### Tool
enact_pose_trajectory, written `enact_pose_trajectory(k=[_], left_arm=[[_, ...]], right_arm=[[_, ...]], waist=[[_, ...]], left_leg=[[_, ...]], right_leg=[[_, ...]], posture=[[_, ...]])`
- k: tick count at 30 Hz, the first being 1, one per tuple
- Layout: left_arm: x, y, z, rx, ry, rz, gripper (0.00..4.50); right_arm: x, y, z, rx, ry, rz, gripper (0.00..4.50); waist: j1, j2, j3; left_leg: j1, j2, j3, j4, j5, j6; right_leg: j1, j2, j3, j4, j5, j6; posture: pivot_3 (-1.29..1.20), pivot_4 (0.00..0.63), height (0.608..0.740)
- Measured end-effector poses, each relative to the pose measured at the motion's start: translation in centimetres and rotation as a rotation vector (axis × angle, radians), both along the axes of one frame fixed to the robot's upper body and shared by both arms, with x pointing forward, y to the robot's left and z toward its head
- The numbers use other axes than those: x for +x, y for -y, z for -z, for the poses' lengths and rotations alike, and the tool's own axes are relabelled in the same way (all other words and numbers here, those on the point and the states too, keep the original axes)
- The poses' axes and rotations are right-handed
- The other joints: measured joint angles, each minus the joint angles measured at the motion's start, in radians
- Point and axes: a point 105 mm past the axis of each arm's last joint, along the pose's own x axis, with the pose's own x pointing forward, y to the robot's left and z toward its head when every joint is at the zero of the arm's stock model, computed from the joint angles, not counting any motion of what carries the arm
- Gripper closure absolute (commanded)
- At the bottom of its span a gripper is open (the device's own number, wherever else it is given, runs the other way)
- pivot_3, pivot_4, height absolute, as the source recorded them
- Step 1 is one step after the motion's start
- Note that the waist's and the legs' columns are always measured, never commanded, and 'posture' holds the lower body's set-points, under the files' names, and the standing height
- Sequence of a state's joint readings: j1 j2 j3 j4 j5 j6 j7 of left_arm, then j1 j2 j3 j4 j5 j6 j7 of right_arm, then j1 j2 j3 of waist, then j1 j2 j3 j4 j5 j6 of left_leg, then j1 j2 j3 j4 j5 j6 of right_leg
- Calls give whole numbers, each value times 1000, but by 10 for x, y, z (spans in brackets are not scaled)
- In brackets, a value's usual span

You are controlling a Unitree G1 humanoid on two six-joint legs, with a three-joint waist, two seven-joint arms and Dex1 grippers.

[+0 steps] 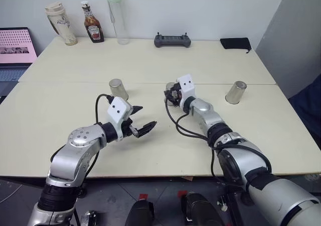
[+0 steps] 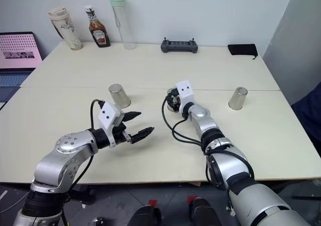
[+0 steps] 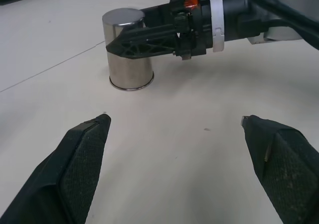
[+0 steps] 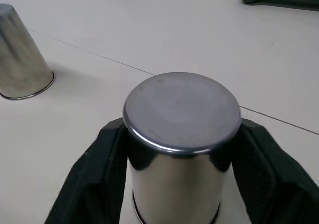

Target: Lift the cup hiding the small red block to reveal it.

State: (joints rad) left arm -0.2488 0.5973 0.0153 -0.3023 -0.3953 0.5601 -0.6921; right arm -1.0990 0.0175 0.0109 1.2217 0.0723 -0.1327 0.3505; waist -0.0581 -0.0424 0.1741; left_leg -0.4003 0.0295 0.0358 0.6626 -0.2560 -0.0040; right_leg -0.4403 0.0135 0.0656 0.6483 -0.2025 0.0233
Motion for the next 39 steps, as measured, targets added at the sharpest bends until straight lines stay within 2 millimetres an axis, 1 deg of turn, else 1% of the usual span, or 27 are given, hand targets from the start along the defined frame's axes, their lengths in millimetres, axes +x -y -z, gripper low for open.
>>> enact_pose_trajectory(k=[3, 5, 7, 9, 10, 12, 13, 14, 15, 17, 18, 22, 26, 28, 29, 31, 33, 34, 36, 39], left_arm=[[-1, 3, 1, 4, -7, 21, 0], [-2, 3, 2, 5, -12, 28, 0], [-3, 3, 2, 8, -14, 33, 0], [-3, 3, 2, 10, -15, 39, 0], [-3, 3, 2, 12, -17, 41, 0], [-3, 3, 3, 17, -19, 43, 0], [-4, 3, 3, 21, -23, 47, 0], [-4, 3, 5, 27, -31, 48, 0], [-5, 2, 6, 31, -36, 49, 0], [-5, 2, 7, 35, -46, 53, 0], [-5, 1, 7, 36, -50, 55, 0], [-3, 0, 6, 39, -52, 55, 0], [-3, -1, 6, 42, -56, 54, 0], [-3, -2, 6, 48, -55, 52, 0], [-3, -3, 6, 52, -54, 49, 0], [-3, -3, 7, 50, -56, 46, 0], [-5, -6, 11, 50, -71, 39, 0], [-6, -6, 13, 50, -77, 37, 0], [-7, -7, 14, 50, -81, 36, 0], [-7, -7, 14, 51, -78, 36, 0]], right_arm=[[0, 0, -2, 62, -24, 2, 1933], [1, 0, -9, 88, -16, -4, 1933], [2, -2, -26, 111, 22, -25, 1933], [1, -2, -51, 120, 95, -51, 1933], [-2, 1, -68, 111, 149, -63, 1933], [-5, 8, -81, 97, 190, -66, 1933], [-10, 17, -83, 89, 204, -54, 1933], [-13, 31, -80, 68, 196, -21, 1933], [-14, 38, -76, 55, 184, 0, 1933], [-18, 63, -57, 5, 120, 77, 1933], [-19, 71, -50, -11, 95, 107, 1933], [-22, 88, -31, -44, 41, 175, 1933], [-26, 89, -13, -37, -6, 186, 1933], [-28, 88, -3, -44, -35, 184, 1229], [-29, 88, 4, -44, -52, 191, 1102], [-31, 89, 10, -42, -69, 202, 584], [-34, 91, 20, -37, -102, 209, 74], [-36, 90, 24, -32, -115, 209, 32], [-37, 90, 25, -26, -120, 209, 32], [-39, 93, 21, -30, -106, 223, 32]], waist=[[0, 0, 0], [0, 0, 0], [0, 1, 0], [1, 1, 1], [3, 1, 1], [6, 1, 1], [9, 1, 0], [13, 1, 0], [15, 1, 0], [15, 1, 1], [15, 1, 1], [2, 1, 1], [-3, 1, 1], [-2, 1, 1], [-2, 1, 1], [-1, 1, 1], [-1, 1, 1], [-1, 1, 1], [0, 1, 1], [0, 1, 1]], left_leg=[[0, 0, 0, 0, 0, 0], [0, 0, 0, 0, 0, 0], [0, 0, 0, 0, 0, 0], [0, 0, -1, 0, 0, 0], [-1, 0, -1, 0, 0, 0], [-1, 0, -2, -1, 0, 0], [-1, 0, -2, -1, 0, 0], [-1, -1, -2, -1, 0, 0], [-1, -1, -2, -1, 0, 0], [-1, -1, 0, 0, 0, 0], [-1, -1, 0, 0, 0, 0], [1, 0, 1, 0, 0, 0], [1, 1, 0, 0, 0, 0], [1, 2, -1, 0, 0, 0], [0, 1, -1, 0, 0, 0], [0, 0, 0, 0, 0, 0], [0, 0, 1, 0, 0, 0], [0, 0, 1, 0, 0, 0], [0, 0, 1, 0, 0, 0], [0, 0, 0, 0, 0, 0]], right_leg=[[0, 0, 0, 0, 0, 0], [0, 0, 0, 0, 0, 0], [0, 0, 0, 0, 0, 0], [-1, 0, -1, 0, 0, 0], [-1, 0, -1, 0, 0, 0], [0, -1, -1, -1, 0, 0], [0, -1, -1, -1, -1, 0], [0, -2, -1, -1, -1, -1], [0, -2, -1, -1, -1, 0], [-1, -2, -1, -1, -1, 0], [-1, -2, -1, -1, -1, 1], [-1, 0, 0, 1, -3, 4], [-1, 2, 1, 1, -3, 3], [-1, 2, 0, 1, -3, 3], [-1, 2, 0, 1, -3, 3], [0, 1, 1, 1, -3, 3], [-1, 0, 1, 0, -3, 3], [-1, 0, 1, 0, -3, 3], [-1, 0, 1, 0, -3, 4], [-1, 0, 1, 0, -3, 4]], posture=[[0, 150, 740], [0, 150, 740], [0, 150, 740], [0, 150, 740], [0, 150, 740], [0, 150, 740], [0, 150, 740], [0, 150, 740], [0, 150, 740], [0, 150, 740], [0, 150, 740], [0, 150, 740], [0, 150, 740], [0, 150, 740], [0, 150, 740], [0, 150, 740], [0, 150, 740], [0, 150, 740], [0, 150, 740], [0, 150, 740]])
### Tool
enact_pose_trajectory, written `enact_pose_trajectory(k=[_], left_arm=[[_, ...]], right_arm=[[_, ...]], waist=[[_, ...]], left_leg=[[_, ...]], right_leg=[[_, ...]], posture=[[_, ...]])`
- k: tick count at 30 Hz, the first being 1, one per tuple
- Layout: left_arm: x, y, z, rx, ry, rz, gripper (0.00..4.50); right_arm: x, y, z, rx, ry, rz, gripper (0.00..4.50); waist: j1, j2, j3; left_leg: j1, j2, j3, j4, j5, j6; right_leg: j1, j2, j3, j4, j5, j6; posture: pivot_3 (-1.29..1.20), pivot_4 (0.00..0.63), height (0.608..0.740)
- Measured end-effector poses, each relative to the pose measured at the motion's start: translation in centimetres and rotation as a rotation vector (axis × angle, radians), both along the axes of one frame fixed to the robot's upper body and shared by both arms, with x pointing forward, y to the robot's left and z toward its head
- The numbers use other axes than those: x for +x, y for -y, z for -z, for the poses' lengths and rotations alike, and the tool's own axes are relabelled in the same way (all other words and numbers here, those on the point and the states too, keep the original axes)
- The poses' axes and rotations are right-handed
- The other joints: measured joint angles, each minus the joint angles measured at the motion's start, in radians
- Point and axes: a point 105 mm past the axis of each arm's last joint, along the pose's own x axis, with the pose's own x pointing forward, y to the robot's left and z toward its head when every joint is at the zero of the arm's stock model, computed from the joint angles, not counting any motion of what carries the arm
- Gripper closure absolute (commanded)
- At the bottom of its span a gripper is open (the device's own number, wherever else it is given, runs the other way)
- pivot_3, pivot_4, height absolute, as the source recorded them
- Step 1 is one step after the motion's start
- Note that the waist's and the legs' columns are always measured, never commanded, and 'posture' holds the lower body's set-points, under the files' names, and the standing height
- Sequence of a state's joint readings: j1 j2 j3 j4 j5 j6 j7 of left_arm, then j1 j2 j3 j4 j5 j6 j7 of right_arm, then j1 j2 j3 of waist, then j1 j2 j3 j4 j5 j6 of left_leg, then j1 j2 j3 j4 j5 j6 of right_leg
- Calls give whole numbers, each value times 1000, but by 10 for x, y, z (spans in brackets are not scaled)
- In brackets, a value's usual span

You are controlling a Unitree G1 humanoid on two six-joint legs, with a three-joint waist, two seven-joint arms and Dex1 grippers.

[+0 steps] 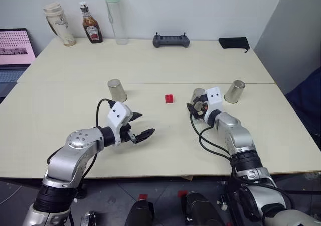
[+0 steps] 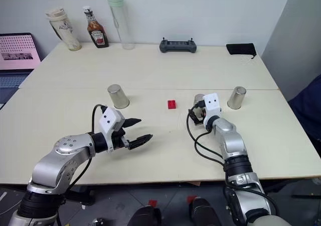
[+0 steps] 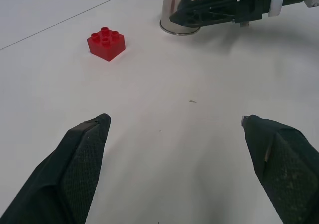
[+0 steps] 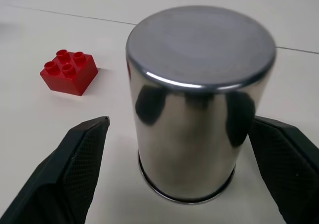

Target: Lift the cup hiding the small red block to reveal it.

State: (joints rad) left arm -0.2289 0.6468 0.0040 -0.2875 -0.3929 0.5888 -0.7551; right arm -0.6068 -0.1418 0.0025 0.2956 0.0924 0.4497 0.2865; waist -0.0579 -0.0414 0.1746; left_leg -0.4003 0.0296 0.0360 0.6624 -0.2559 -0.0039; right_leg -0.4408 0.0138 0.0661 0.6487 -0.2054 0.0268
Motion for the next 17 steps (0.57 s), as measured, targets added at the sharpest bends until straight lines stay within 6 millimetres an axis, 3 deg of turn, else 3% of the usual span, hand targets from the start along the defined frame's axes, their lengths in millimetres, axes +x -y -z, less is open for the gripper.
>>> enact_pose_trajectory(k=[3, 7, 9, 10, 13, 17], left_arm=[[-1, -4, -2, 10, 1, -9, 0], [-5, -20, -9, 13, -7, -51, 0], [-5, -22, -14, 13, -4, -59, 0], [-7, -26, -16, 22, -5, -67, 0], [-7, -27, -19, 13, -3, -67, 0], [-8, -26, -18, 2, -23, -64, 0]], right_arm=[[-14, 13, -5, -31, 6, 13, 32], [-66, 31, 4, -100, -64, -39, 32], [-94, 28, 0, -85, -91, -134, 32], [-118, 14, -9, -44, -100, -244, 32], [-132, 4, -36, -21, -41, -321, 32], [-128, 17, -57, -56, 5, -255, 32]], waist=[[2, 0, 0], [12, 0, 0], [14, 2, 1], [10, 1, 1], [1, 1, 1], [2, 1, 1]], left_leg=[[0, 0, -1, -1, 0, 0], [-2, 0, -3, -1, -1, 0], [-1, 0, -2, -1, -1, 0], [1, 1, -3, -1, -1, 0], [3, 2, -2, 0, 0, 0], [3, 0, -2, 1, 3, 2]], right_leg=[[0, 0, 0, 0, -1, -1], [-1, -1, 0, -1, -3, -2], [-1, -1, -1, -1, -3, -2], [1, 0, -1, -1, -3, -2], [2, 1, -1, 0, -5, -4], [3, 1, -1, -1, -5, -5]], posture=[[0, 150, 740], [0, 150, 740], [0, 150, 740], [0, 150, 740], [0, 150, 740], [0, 150, 740]])
